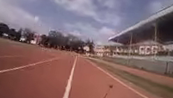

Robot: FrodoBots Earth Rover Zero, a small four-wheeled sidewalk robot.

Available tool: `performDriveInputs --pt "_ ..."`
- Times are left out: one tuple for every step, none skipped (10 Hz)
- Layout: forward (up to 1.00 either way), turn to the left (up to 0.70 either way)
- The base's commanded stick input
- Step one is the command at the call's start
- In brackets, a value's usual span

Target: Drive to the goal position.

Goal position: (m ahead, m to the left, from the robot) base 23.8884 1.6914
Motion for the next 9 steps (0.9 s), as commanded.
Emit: performDriveInputs --pt "0.70 0.00" --pt "0.70 0.00" --pt "0.70 0.00" --pt "0.70 0.00" --pt "0.70 0.00" --pt "0.70 0.00" --pt "0.70 0.00" --pt "0.70 0.00" --pt "0.70 0.00"
